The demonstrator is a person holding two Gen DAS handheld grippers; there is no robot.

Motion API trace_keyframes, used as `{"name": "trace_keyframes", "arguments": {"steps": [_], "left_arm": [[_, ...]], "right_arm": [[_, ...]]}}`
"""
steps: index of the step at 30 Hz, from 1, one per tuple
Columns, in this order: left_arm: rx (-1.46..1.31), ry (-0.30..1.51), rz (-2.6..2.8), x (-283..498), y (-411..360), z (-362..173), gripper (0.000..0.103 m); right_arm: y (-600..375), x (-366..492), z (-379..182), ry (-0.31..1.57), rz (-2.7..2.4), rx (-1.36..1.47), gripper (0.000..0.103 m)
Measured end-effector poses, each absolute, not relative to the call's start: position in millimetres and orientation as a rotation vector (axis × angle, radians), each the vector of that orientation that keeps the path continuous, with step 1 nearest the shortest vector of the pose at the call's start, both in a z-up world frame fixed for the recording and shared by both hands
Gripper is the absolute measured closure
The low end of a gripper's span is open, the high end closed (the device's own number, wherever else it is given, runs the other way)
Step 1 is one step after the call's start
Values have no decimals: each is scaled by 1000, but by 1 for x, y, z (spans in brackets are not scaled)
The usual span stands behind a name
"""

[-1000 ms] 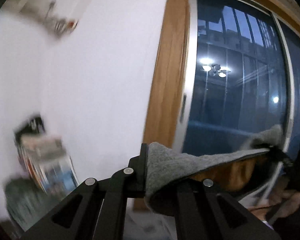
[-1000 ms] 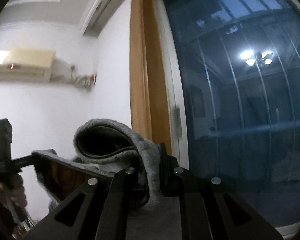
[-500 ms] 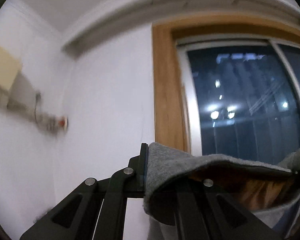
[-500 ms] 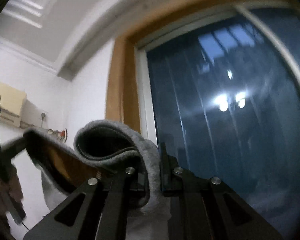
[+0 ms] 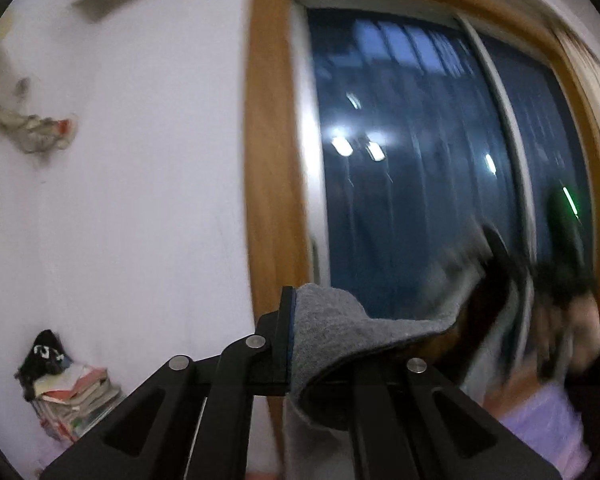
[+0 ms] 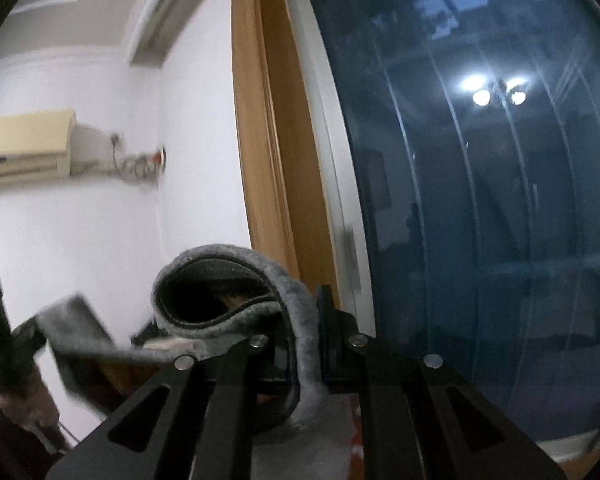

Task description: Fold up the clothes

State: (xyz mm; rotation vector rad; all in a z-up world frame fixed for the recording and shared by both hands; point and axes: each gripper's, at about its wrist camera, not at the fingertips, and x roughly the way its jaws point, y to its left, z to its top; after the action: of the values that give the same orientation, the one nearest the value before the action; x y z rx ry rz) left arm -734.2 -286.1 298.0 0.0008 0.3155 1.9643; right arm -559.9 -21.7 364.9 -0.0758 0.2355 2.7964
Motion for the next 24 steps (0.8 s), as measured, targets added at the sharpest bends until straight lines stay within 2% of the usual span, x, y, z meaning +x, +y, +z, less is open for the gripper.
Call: {"name": "trace_keyframes", "arguments": {"steps": [1, 2, 4, 6, 11, 16, 17, 19, 20, 24], "left_arm": [[-30, 451, 1888, -726, -279, 276, 88], [-60, 582, 1807, -718, -273, 255, 85], [-37, 753, 1727, -698, -268, 218, 74], [-36, 841, 1635, -678, -266, 189, 73], [-75, 703, 1477, -660, -279, 164, 70], [-192, 500, 1385, -695, -331, 150, 55], [-204, 487, 1412, -700, -330, 155, 53], [-207, 470, 1500, -708, -318, 167, 40], [-197, 453, 1540, -707, -306, 170, 37], [-156, 452, 1580, -695, -245, 168, 35]], "right_arm": [[-22, -565, 352, 242, 2800, -109, 95], [-23, -570, 340, 248, 2803, -142, 95], [-28, -579, 313, 255, 2808, -210, 95], [-36, -584, 295, 231, 2791, -245, 95], [-47, -592, 269, 216, 2750, -247, 95], [-48, -600, 273, 249, 2749, -275, 95], [-49, -599, 271, 243, 2749, -283, 95], [-52, -599, 266, 242, 2762, -291, 95], [-54, -599, 264, 243, 2771, -293, 95], [-61, -599, 258, 234, 2801, -309, 95]]}}
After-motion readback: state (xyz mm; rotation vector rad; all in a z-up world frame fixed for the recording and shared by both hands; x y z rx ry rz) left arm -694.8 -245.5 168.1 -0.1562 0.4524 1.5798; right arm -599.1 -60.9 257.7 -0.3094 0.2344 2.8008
